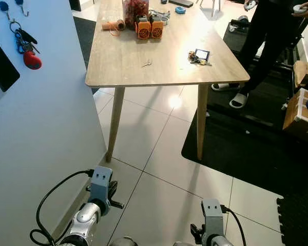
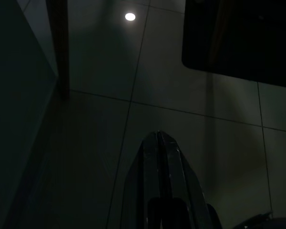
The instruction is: Hang keys on a hook
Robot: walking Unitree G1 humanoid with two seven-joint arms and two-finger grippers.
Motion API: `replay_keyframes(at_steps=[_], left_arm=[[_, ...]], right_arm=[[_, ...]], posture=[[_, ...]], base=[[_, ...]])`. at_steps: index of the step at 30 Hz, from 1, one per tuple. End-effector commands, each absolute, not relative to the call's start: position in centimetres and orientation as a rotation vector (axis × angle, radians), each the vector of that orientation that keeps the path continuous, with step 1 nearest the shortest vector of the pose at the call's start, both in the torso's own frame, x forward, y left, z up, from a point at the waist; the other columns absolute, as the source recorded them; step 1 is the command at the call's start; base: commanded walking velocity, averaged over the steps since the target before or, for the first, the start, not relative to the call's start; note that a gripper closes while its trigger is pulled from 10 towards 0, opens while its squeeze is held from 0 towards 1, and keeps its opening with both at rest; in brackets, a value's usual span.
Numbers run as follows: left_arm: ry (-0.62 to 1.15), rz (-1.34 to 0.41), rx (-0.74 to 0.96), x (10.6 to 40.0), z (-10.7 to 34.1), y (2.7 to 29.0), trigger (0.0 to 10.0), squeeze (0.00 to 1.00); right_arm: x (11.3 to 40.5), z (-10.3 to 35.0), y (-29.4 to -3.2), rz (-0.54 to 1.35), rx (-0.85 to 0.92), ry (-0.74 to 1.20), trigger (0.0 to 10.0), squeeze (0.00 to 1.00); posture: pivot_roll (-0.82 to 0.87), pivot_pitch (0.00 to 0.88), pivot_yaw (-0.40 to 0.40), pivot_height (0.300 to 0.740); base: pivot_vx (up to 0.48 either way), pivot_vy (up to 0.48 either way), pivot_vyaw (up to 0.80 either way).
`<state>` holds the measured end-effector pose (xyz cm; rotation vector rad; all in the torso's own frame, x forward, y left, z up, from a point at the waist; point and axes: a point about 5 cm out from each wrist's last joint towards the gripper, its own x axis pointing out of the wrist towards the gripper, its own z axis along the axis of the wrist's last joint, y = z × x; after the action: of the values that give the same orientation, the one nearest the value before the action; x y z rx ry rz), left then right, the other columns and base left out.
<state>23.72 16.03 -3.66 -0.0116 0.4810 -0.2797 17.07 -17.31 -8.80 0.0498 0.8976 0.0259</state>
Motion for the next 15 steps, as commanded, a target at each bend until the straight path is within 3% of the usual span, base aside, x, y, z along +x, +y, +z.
replay_keyframes(at_steps=[1, 6, 15], left_arm=[[0.483, -0.269, -0.022, 23.57, -3.78, 15.85, 10.0, 0.0], [0.483, -0.265, -0.022, 23.65, -3.74, 15.86, 10.0, 0.0], [0.484, -0.264, -0.025, 23.8, -3.69, 15.7, 10.0, 0.0]], right_arm=[[16.45, -9.09, -17.31, 0.026, 0.048, 0.92, 10.0, 0.0], [16.4, -9.1, -17.3, 0.027, 0.047, 0.919, 10.0, 0.0], [16.34, -9.09, -17.53, 0.026, 0.042, 0.917, 10.0, 0.0]], posture=[[0.06, 0.063, -0.028, 0.74], [0.05, 0.061, -0.028, 0.74], [0.05, 0.057, -0.03, 0.74]], base=[[0.0, 0.0, 0.0], [0.0, 0.0, 0.0], [0.327, 0.0, 0.0]])
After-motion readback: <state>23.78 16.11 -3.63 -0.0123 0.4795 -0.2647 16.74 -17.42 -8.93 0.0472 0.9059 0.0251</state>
